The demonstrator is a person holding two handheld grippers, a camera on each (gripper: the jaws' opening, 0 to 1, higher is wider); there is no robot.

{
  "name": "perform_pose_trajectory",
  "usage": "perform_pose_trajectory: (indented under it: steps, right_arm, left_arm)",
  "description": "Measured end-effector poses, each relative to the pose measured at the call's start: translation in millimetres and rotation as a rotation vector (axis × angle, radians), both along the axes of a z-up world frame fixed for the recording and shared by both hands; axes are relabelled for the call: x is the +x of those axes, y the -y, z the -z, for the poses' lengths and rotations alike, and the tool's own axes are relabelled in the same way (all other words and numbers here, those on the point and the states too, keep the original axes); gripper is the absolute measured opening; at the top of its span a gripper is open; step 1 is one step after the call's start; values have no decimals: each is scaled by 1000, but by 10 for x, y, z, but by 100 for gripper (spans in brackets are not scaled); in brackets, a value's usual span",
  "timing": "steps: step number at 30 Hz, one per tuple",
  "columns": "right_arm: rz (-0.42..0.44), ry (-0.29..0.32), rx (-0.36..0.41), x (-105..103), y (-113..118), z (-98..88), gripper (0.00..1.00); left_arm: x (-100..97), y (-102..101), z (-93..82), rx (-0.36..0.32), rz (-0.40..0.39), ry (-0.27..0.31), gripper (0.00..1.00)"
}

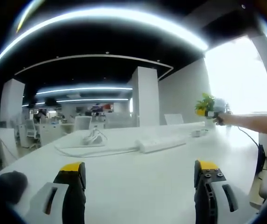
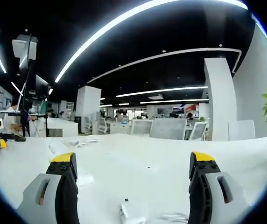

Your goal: Straighten the power strip on the desk, plug the charger into it

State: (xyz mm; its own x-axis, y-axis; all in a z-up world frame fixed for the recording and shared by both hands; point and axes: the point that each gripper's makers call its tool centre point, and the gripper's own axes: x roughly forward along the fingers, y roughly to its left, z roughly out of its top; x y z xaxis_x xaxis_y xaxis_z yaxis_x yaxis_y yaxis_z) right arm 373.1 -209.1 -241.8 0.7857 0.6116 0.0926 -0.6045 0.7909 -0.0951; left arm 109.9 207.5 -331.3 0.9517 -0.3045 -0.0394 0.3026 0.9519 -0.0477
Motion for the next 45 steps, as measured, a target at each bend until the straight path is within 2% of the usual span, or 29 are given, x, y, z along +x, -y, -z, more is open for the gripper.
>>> perform_pose_trajectory:
  steps: [6,12,19,36,45]
  right_arm:
    - [-14,15,21,48,56,-20,100]
    - [-36,-2,3,45,65,75,100]
    - [-68,3,31,50,67,85,100]
    - [-85,-46,-29,65,-13,422,99]
    - [-83,-68,-28,71,-22,504,98]
  left_arm:
    - [-6,-5,8,-1,-2,-1,99]
    - [-9,18,21,-1,2,-3,99]
    - [0,30,26,-2,2,-4,99]
    - [4,50,65,-3,4,-12,99]
    - [6,75,84,-8,10,-14,99]
